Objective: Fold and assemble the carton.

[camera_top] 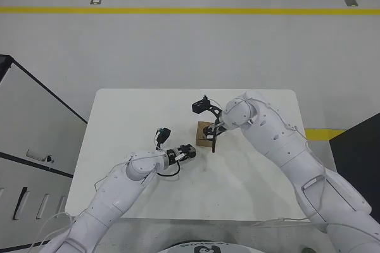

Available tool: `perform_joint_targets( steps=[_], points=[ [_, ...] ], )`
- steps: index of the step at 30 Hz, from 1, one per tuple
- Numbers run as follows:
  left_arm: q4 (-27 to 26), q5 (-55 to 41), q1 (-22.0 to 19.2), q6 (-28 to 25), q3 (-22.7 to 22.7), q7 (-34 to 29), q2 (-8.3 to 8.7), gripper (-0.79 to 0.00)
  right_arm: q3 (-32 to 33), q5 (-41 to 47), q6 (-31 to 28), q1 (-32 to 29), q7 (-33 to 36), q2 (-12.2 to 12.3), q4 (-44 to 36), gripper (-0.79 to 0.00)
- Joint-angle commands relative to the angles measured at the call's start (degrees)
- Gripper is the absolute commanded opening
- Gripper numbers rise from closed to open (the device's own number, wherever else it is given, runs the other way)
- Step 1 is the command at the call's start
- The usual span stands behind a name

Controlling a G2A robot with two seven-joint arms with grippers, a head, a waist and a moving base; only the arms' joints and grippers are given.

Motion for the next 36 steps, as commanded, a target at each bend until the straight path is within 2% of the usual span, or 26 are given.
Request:
perform_joint_targets(
  steps=[1,3,4,6,10,11,13,15,16,17,18,19,27,32,36],
  points=[
    [0.0,0.0,0.0,0.0,0.0,0.0,0.0,-0.785,0.6,0.2,0.1,-0.1,0.0,0.2,-0.5,-0.785],
    [0.0,0.0,0.0,0.0,0.0,0.0,0.0,-0.785,1.5,0.6,0.1,-0.2,-0.1,0.5,-1.2,-0.785],
    [0.0,0.0,0.0,0.0,0.0,0.0,0.0,-0.785,2.0,0.8,0.1,-0.3,0.0,0.7,-1.6,-0.733],
    [0.0,0.0,0.0,0.0,0.0,0.0,0.0,-0.785,3.1,1.5,0.0,-0.7,0.1,1.1,-2.4,-0.579],
    [0.0,0.0,0.0,0.0,0.0,0.0,0.0,-0.785,5.6,2.8,-0.2,-1.4,0.3,1.9,-3.7,-0.379],
    [0.0,0.0,0.0,0.0,0.0,0.0,0.0,-0.785,6.2,3.2,-0.3,-1.6,0.3,2.1,-4.0,-0.296],
    [0.0,0.0,0.0,0.0,0.0,0.0,0.0,-0.785,7.5,3.8,-0.4,-1.9,0.3,2.5,-4.5,-0.185],
    [0.0,0.0,0.0,0.0,0.0,0.0,0.0,-0.785,8.8,4.5,-0.4,-2.2,0.1,2.9,-4.9,-0.025],
    [0.0,0.0,0.0,0.0,0.0,0.0,0.0,-0.779,9.5,4.8,-0.4,-2.3,0.0,3.1,-5.0,0.0],
    [0.0,0.0,0.0,0.0,0.0,0.0,0.0,-0.462,10.1,5.1,-0.5,-2.4,-0.3,3.3,-5.0,0.0],
    [0.0,0.0,0.0,0.0,0.0,0.0,0.0,-0.022,10.7,5.2,-0.6,-2.6,-0.5,3.5,-4.9,0.0],
    [0.0,0.0,0.0,0.0,0.0,0.0,0.0,0.0,11.2,5.5,-0.8,-2.7,-0.6,3.7,-4.6,0.0],
    [-2.7,0.0,1.7,-1.9,-1.0,1.3,0.21,0.0,13.7,8.1,-3.3,-3.2,-4.3,4.4,-1.0,0.0],
    [-5.0,0.7,3.4,-3.2,-2.4,2.7,0.55,0.0,13.1,10.9,-6.3,-2.7,-6.7,4.0,2.4,0.0],
    [-7.9,1.2,5.1,-6.6,-3.9,3.5,0.95,0.0,11.9,14.7,-7.9,-1.2,-7.0,3.2,6.3,0.0]
  ],
)
